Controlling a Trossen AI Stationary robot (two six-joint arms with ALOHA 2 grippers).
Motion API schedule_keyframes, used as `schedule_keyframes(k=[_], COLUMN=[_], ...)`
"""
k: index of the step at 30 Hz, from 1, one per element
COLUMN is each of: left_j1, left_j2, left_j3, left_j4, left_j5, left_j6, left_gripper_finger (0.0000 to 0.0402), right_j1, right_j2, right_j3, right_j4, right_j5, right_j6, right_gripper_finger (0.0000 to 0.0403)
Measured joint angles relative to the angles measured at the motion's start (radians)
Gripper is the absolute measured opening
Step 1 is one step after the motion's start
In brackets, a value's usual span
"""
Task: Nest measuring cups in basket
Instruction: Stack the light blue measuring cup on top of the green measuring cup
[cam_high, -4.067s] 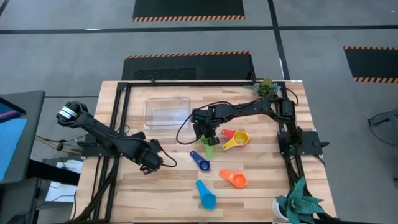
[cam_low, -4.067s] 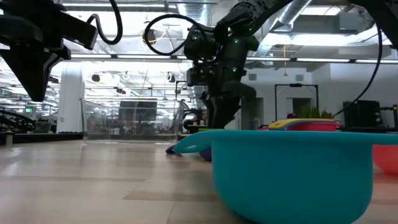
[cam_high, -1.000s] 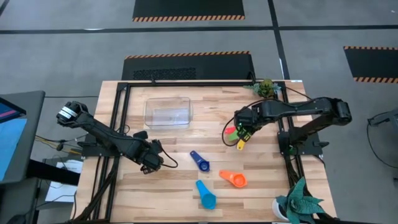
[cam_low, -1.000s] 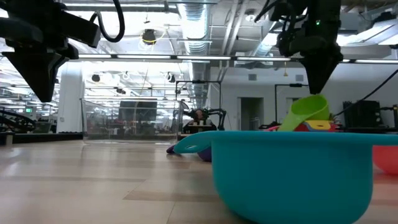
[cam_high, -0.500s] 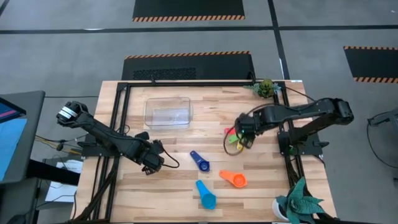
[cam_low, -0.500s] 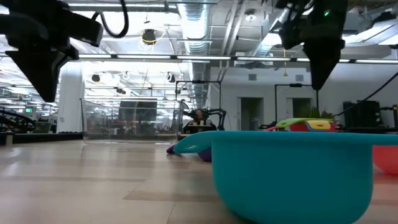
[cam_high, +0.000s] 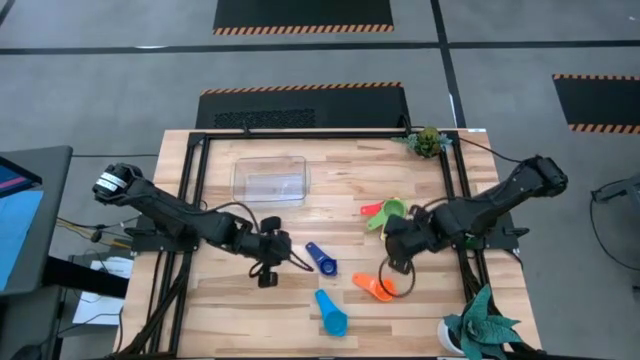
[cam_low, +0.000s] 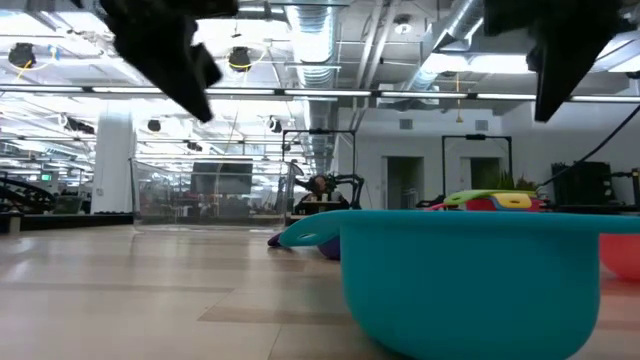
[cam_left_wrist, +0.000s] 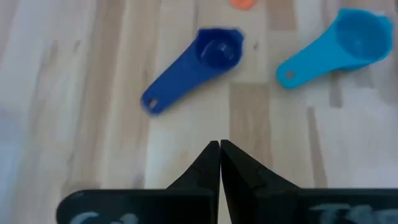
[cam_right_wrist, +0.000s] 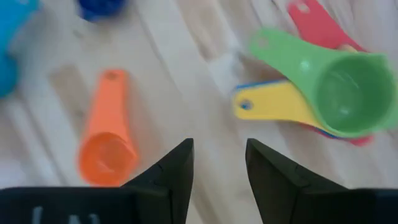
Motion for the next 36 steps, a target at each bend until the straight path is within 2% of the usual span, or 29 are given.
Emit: schedule_keyframes(k=[5,9,15,17,25,32,34,36], left_j1=[0.015,-0.001,-0.028,-0.040,-0.074,-0.140,-0.159,-0.176], left_j2=[0.041,0.086,0.253,0.319,0.532,0.680,0.723,0.757], left_j3=[0.010,0.069,0.189,0.221,0.418,0.546,0.584,0.626], left_j4=[0.042,0.081,0.108,0.095,0.080,0.098,0.082,0.085], left_j5=[0.068,0.087,0.352,0.390,0.429,0.487,0.488,0.438], left_j6=[0.049,0.087,0.157,0.161,0.268,0.324,0.319,0.302], left_gripper_finger=[0.0000,0.0000,0.0000,0.0000,0.0000,0.0000,0.0000,0.0000], right_j1=[0.089,0.129,0.156,0.155,0.176,0.258,0.281,0.301], right_j2=[0.018,0.037,0.049,0.048,0.032,0.028,0.027,0.028], right_j3=[0.000,-0.002,0.000,0.000,0.048,0.160,0.193,0.217], right_j4=[0.126,0.153,0.147,0.150,0.160,0.153,0.159,0.150], right_j5=[0.091,0.107,0.107,0.107,0.118,0.239,0.281,0.316], right_j6=[0.020,0.029,0.030,0.031,0.065,0.013,-0.024,-0.032], right_gripper_finger=[0.0166,0.0166,0.0158,0.0154,0.0138,0.0129,0.0128,0.0127])
